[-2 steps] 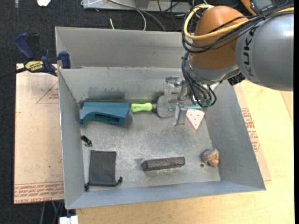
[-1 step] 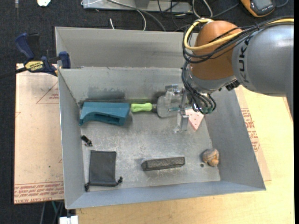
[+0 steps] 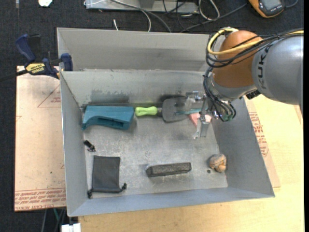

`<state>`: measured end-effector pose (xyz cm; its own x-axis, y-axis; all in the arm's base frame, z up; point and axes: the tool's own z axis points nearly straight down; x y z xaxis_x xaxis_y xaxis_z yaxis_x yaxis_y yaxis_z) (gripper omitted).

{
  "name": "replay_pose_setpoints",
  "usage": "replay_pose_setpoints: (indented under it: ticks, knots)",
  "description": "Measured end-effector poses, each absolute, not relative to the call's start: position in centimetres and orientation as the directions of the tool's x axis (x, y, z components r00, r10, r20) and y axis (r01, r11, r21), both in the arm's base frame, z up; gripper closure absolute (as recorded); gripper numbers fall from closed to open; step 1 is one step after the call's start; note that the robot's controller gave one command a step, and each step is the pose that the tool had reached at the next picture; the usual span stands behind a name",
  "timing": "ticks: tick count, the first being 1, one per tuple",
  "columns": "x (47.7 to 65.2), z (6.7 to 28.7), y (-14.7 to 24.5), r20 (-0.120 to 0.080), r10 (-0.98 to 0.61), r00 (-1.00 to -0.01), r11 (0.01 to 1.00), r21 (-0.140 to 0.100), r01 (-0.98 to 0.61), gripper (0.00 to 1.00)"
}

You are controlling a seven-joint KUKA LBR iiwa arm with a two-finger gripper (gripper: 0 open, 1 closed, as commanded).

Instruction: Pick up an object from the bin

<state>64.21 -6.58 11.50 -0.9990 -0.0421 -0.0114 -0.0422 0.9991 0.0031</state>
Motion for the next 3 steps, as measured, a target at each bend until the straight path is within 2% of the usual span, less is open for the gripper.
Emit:
replay_pose_setpoints:
  ticks: [1, 3]
  knots:
    - [65.58, 7.15, -5.51, -0.008, -0.186, -0.982, 0.982, 0.004, -0.186, 1.0]
    - [65.64, 7.64, -6.08, -0.01, -0.211, -0.977, 0.977, 0.004, -0.211, 1.0]
